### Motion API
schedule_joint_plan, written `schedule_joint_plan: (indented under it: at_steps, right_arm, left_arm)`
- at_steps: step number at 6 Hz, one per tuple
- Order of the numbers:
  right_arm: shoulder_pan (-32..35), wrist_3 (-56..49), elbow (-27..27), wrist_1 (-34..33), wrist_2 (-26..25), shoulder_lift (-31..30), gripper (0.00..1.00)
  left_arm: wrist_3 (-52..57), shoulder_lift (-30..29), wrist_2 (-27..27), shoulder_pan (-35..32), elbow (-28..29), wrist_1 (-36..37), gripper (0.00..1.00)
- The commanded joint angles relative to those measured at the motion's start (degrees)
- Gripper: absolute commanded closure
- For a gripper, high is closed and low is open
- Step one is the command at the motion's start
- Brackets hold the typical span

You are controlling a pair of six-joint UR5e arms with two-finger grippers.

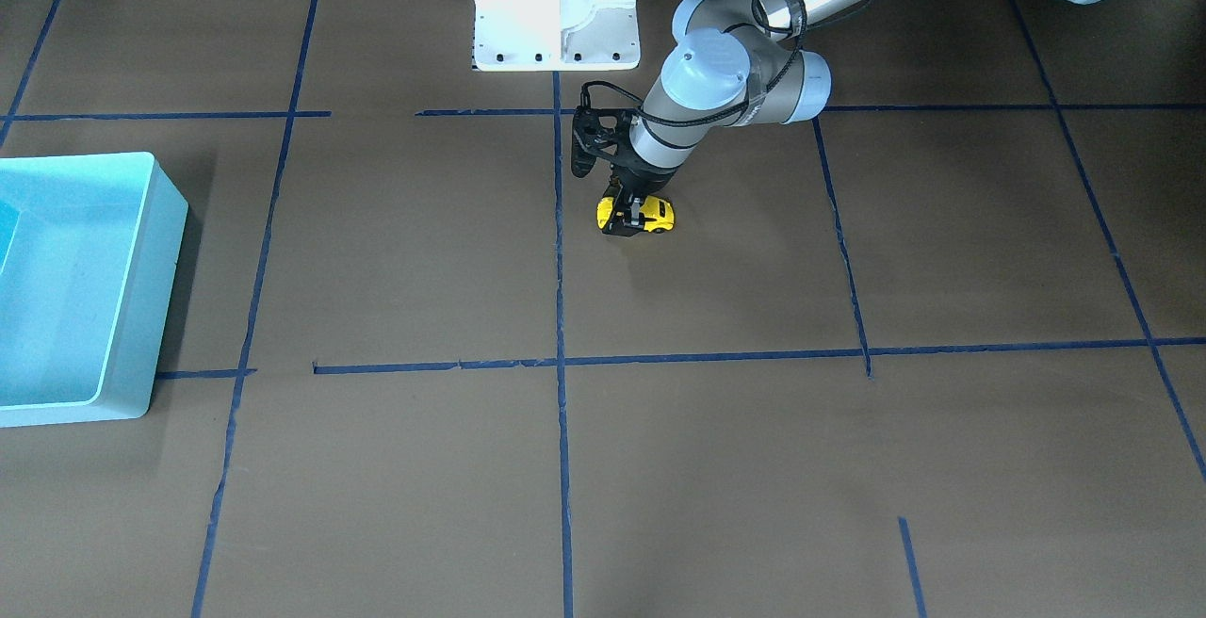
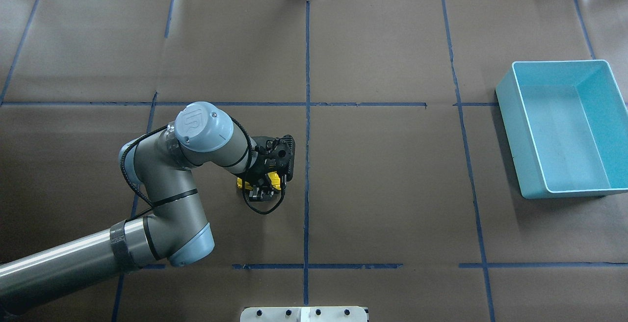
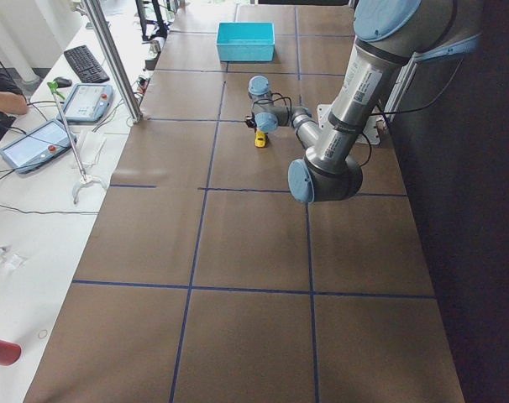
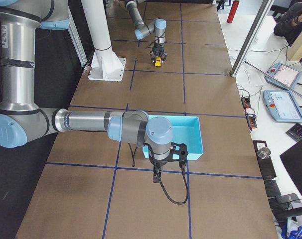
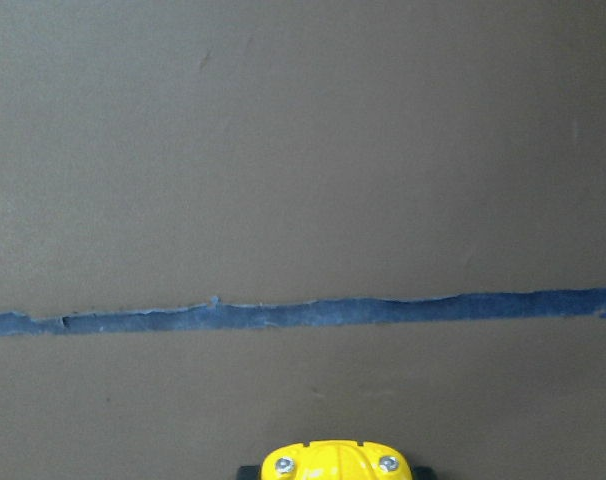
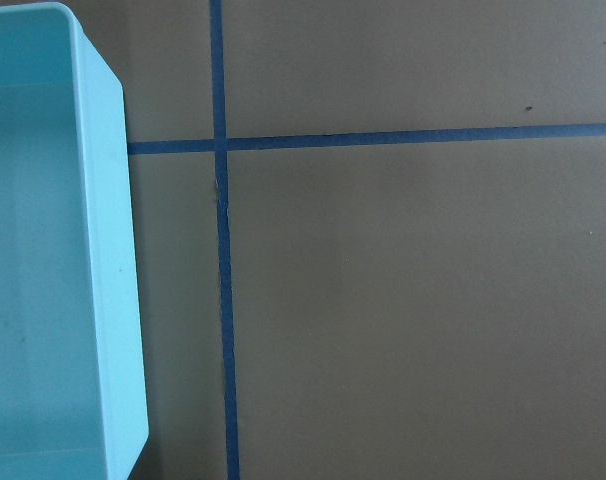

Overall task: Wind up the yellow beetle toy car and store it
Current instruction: 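Drag the pressed car backward toward the robot with the left gripper, then lift the left gripper off the car to let it roll forward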

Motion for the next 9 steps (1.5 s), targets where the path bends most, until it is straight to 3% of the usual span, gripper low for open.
schedule_joint_plan:
  at_steps: [1, 2, 4, 5, 7, 9]
  right_arm:
    - [0.00, 0.00, -0.16, 0.00, -0.08, 0.06, 0.00]
    - [0.00, 0.00, 0.01, 0.00, 0.01, -0.02, 0.00]
    - [0.00, 0.00, 0.10, 0.00, 0.01, -0.11, 0.00]
    - [0.00, 0.00, 0.10, 0.00, 0.01, -0.11, 0.00]
    - [0.00, 0.00, 0.19, 0.00, 0.09, -0.03, 0.00]
    - [-0.09, 0.79, -0.07, -0.09, 0.27, 0.15, 0.00]
  left_arm:
    - [0.35, 3.17, -0.02, -0.21, -0.80, -4.41, 0.50]
    - [0.44, 4.14, -0.10, -0.56, -0.89, -7.32, 0.00]
    - [0.44, 9.23, -4.22, -4.41, -2.37, -13.39, 0.00]
    - [0.44, 14.38, -5.28, -5.82, -6.04, -13.41, 0.00]
    - [0.53, 20.64, -9.58, -10.64, -8.00, -13.06, 0.00]
    - [0.44, 31.16, -10.12, -15.40, -14.03, -10.01, 0.00]
